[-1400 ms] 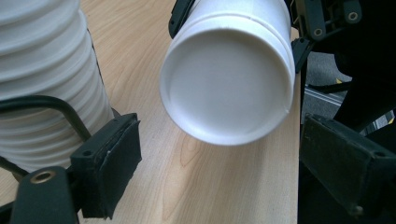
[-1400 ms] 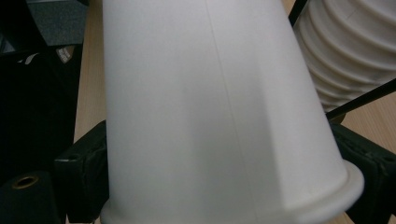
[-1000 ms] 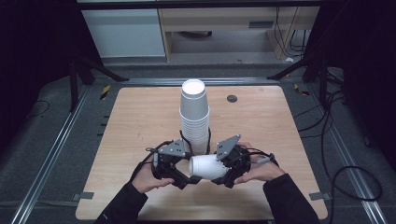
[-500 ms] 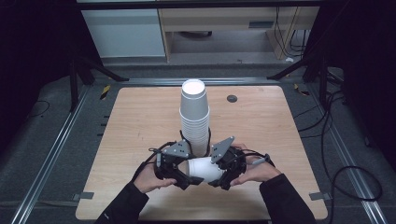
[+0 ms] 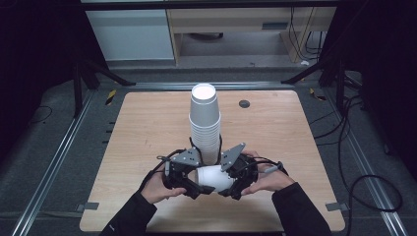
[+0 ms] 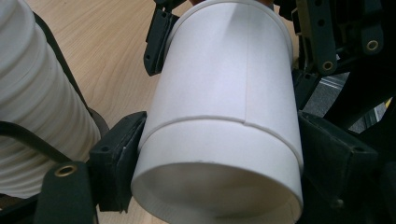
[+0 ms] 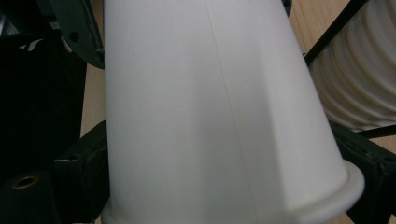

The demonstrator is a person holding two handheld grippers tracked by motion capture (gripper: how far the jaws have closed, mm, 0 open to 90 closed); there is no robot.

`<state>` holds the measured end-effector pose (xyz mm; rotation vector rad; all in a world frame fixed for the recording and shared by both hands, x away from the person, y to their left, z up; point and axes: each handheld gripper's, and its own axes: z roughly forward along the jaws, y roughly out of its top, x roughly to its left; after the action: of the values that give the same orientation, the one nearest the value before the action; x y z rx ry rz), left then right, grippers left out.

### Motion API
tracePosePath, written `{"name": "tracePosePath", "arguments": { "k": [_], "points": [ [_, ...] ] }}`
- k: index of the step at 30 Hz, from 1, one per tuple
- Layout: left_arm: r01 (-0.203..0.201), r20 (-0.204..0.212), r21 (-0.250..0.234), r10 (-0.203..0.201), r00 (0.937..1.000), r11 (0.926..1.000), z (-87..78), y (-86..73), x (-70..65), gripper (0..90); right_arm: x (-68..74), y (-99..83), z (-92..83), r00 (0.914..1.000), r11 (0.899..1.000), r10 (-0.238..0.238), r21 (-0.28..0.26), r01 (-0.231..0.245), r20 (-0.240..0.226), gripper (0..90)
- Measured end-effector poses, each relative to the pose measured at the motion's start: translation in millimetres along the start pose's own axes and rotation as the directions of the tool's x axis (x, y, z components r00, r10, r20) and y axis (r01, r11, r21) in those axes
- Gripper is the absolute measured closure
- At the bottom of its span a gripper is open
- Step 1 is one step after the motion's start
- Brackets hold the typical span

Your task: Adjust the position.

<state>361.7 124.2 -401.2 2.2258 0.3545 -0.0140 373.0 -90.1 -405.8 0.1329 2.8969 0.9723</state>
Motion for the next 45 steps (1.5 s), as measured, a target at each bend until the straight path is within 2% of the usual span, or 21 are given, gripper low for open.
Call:
{"name": "tracePosePath", "arguments": {
  "k": [16,34,40,45],
  "points": [
    [0.003,-0.003,-0.012,-0.003,1.0000,0.9999,-2.1,0.3,-0.7,21.8,-0.8,0.5,-0.2,1.0000,1.000,0.007,0.003,-0.007,-0.002,6.8],
    [0.002,-0.004,-0.030,-0.002,1.0000,0.9995,-5.2,0.4,-1.2,22.7,-1.3,-0.2,-2.4,0.9999,1.000,0.011,-0.019,-0.011,0.000,6.2],
    [-0.002,0.012,-0.021,0.002,0.9999,0.9998,-4.7,0.5,-0.8,22.7,-0.4,-0.8,-3.8,0.9999,1.000,0.010,-0.009,-0.010,-0.006,8.3],
    [-0.001,0.017,-0.037,0.002,0.9999,0.9993,-5.8,0.1,0.5,21.4,-0.3,-1.1,-6.8,0.9999,1.000,0.010,-0.023,-0.010,0.002,8.9]
  ]
}}
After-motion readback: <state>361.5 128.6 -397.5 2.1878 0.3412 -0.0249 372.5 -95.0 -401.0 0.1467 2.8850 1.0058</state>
